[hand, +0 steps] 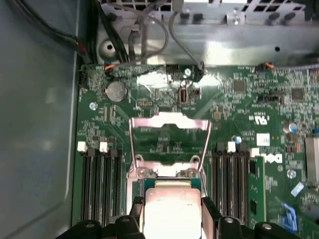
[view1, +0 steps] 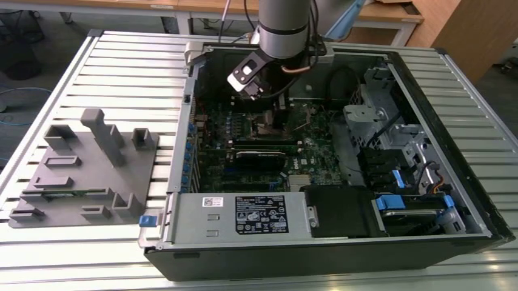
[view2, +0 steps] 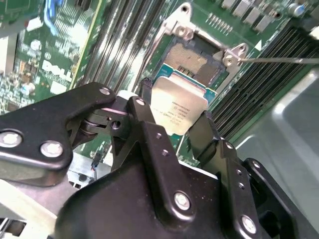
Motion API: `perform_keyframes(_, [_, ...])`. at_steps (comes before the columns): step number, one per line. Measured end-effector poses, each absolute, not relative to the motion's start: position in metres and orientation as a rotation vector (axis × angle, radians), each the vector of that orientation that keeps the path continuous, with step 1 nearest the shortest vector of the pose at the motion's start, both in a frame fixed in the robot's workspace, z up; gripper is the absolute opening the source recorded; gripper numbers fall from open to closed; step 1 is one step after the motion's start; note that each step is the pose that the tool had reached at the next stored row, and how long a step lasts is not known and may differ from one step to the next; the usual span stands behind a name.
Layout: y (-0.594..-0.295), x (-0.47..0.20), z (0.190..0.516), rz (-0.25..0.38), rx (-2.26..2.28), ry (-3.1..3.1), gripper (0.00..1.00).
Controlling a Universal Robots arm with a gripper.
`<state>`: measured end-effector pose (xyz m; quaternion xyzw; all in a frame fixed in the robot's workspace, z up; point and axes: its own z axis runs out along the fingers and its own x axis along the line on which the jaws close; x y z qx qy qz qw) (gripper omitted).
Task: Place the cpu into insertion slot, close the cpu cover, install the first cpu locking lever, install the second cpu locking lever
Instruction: 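Place the cpu into insertion slot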
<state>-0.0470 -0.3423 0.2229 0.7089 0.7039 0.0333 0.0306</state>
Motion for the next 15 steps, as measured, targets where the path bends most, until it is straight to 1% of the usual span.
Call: perform_keyframes(15, [-0.3420,-0.0532,0.2144,0.101,2.211,2.141,0.54])
